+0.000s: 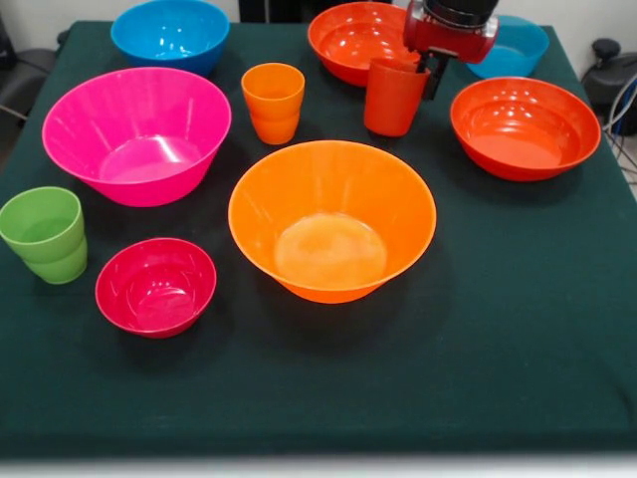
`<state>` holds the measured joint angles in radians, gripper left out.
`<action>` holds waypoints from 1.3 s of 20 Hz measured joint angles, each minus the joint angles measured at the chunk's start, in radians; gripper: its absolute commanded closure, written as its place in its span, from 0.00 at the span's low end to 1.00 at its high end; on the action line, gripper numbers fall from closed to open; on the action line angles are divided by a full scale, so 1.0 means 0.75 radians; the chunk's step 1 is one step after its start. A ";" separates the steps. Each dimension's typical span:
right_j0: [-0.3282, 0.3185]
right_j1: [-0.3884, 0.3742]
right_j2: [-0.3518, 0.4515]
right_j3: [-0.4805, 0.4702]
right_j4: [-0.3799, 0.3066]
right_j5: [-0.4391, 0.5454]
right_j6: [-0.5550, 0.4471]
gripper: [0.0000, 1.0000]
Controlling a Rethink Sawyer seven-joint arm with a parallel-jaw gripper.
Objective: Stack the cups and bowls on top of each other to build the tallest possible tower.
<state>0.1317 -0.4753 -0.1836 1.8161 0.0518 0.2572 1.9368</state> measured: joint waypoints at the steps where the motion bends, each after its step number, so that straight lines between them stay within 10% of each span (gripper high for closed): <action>1: 0.001 0.000 -0.001 0.000 0.003 0.000 0.000 1.00; 26: 0.006 -0.176 -0.011 -0.116 0.020 0.287 0.000 1.00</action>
<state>0.1361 -0.6072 -0.1915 1.7289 0.0669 0.4726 1.9368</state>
